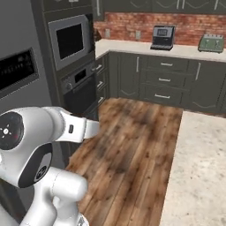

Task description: Pick up the bowls from the cabinet and place each bowl in front of a stool on the dining counter.

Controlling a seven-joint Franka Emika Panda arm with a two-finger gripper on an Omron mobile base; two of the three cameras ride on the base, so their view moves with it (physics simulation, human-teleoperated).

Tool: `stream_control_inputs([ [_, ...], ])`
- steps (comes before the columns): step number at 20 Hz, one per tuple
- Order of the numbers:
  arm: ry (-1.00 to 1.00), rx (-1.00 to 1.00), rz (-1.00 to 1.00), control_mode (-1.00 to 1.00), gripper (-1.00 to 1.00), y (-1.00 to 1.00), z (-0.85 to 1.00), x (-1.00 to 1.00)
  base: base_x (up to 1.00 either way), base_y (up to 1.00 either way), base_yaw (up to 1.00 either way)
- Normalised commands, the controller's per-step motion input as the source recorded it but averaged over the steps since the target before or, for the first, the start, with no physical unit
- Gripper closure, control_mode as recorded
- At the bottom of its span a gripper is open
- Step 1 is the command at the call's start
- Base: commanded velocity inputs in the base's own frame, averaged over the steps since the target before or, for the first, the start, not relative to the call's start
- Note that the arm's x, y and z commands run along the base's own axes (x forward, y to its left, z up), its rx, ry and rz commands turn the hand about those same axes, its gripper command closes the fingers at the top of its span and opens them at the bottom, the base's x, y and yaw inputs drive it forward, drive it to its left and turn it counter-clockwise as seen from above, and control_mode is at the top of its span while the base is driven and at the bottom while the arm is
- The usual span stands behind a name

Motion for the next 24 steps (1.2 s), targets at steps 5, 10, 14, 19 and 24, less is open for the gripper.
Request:
stream_control_inputs([
  [5, 0.0, 0.0, 0.0, 1.0, -1.0, 0.0, 0.0, 0.0, 1.0, -0.08, -0.08],
  [10, 0.0, 0.0, 0.0, 1.0, -1.0, 0.0, 0.0, 0.0, 1.0, 0.0, -0.06],
  [14, 0.0, 0.0, 0.0, 1.0, -1.0, 0.0, 0.0, 0.0, 1.0, 0.0, -0.04],
  [19, 0.0, 0.0, 0.0, 1.0, -1.0, 0.0, 0.0, 0.0, 1.0, 0.0, -0.02],
  [24, 0.0, 0.0, 0.0, 1.0, -1.0, 0.0, 0.0, 0.0, 1.0, 0.0, 0.0],
])
